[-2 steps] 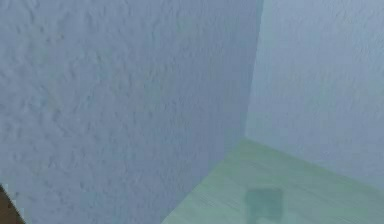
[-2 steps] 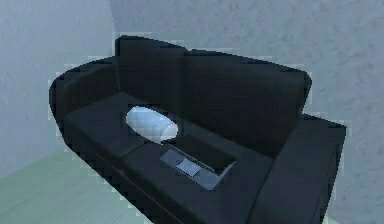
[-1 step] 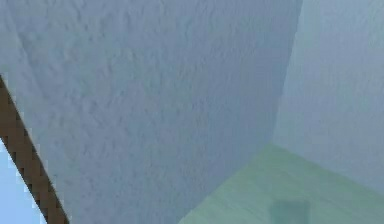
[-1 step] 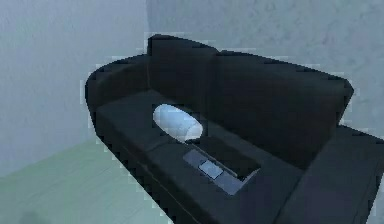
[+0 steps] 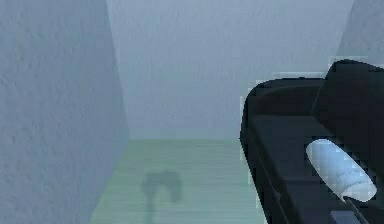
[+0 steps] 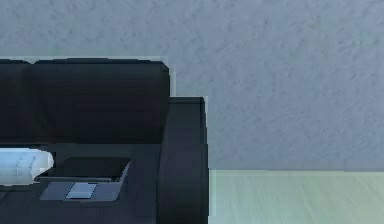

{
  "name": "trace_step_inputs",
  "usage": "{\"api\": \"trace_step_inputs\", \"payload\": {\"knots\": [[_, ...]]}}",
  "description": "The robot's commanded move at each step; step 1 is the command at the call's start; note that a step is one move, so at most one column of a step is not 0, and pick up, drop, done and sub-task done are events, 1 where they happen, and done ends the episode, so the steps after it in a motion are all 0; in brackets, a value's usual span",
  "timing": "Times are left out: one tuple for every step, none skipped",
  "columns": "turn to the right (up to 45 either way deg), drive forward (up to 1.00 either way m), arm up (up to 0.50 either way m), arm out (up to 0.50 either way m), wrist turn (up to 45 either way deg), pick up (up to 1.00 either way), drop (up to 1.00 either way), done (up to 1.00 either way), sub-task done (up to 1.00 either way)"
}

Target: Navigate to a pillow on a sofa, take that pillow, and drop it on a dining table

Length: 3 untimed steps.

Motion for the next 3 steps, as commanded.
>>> {"api": "trace_step_inputs", "payload": {"knots": [[15.0,0.00,0.00,0.00,0.0,0.00,0.00,0.00,0.00],[0.0,0.70,0.00,0.00,0.0,0.00,0.00,0.00,0.00],[-33.0,0.00,0.00,0.00,0.0,0.00,0.00,0.00,0.00]]}}
